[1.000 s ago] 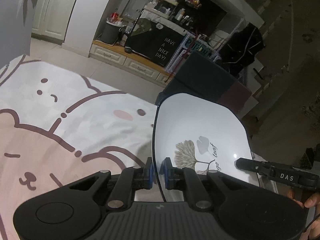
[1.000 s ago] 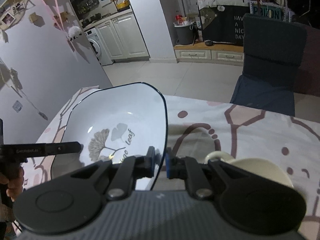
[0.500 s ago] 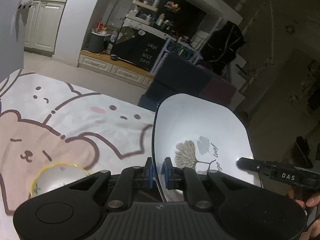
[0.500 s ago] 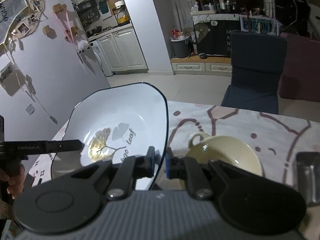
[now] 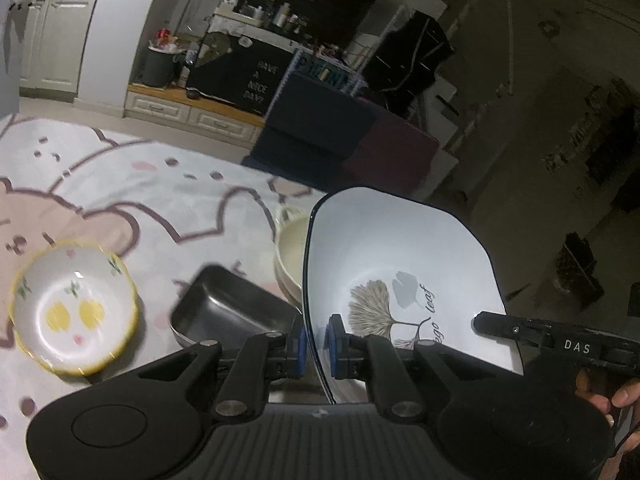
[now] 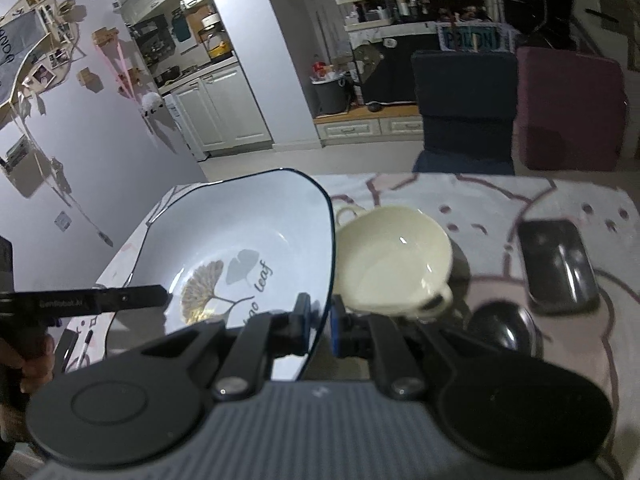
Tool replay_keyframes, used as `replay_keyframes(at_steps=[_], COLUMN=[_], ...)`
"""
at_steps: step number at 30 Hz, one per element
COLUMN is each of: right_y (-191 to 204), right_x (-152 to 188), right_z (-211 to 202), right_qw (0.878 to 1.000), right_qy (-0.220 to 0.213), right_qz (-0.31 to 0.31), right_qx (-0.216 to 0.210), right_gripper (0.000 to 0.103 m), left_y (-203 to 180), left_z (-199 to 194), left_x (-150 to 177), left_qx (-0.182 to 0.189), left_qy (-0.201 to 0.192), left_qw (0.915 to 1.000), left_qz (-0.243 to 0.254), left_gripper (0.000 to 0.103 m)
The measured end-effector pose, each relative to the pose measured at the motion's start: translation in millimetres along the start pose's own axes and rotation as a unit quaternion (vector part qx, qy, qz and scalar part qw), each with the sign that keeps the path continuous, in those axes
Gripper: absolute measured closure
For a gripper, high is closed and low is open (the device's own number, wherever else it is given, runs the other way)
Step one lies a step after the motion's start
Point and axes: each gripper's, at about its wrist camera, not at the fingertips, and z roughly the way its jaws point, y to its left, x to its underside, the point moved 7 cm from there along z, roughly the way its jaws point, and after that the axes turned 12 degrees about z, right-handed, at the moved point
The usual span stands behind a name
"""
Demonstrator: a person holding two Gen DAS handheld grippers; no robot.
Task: Organize plates and bowls
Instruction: 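Lift the white bowl with both grippers and carry it across the table, then lower the white bowl with both grippers beside the steel bowls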
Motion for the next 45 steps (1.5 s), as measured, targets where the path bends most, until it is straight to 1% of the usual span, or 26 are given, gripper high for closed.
replay_keyframes(at_steps=[3, 6, 12, 15, 19, 24, 28, 36, 45], right_y=[-14, -27, -53, -68, -87, -104, -117, -128, -121], right_x=[16, 30, 56, 68, 83, 101, 110, 117, 110], right_z=[-11, -20, -20, -15, -3, 11, 25, 46, 65], right_qw=[1.000, 1.000, 0.998, 0.997, 0.993, 0.990, 0.986, 0.981, 0.979], right_qy=[0.003, 0.008, 0.022, 0.036, 0.066, 0.092, 0.109, 0.132, 0.136], right_qz=[0.010, 0.019, 0.047, 0.063, 0.088, 0.096, 0.105, 0.112, 0.111], right_qx=[0.005, 0.010, 0.017, 0.024, 0.034, 0.055, 0.069, 0.091, 0.106], right_gripper=[0.092, 0.092, 0.092, 0.092, 0.092, 0.091, 0.091, 0.089, 0.089], left_y=[-8, -17, -28, -32, -34, -37, -36, -30, -17], left_z=[6, 12, 35, 48, 66, 84, 97, 111, 119], left_x=[17, 32, 56, 69, 85, 98, 109, 112, 107], left_qx=[0.010, 0.009, 0.014, 0.014, 0.015, 0.012, 0.006, -0.004, -0.022], left_qy=[0.011, 0.024, 0.058, 0.083, 0.110, 0.137, 0.160, 0.173, 0.174], left_qw=[0.9999, 0.9997, 0.9982, 0.9963, 0.9937, 0.9904, 0.9871, 0.9850, 0.9844], left_qz=[-0.006, 0.001, 0.008, 0.018, 0.013, 0.012, 0.006, 0.005, -0.002], left_gripper=[0.092, 0.092, 0.092, 0.091, 0.091, 0.091, 0.091, 0.091, 0.090])
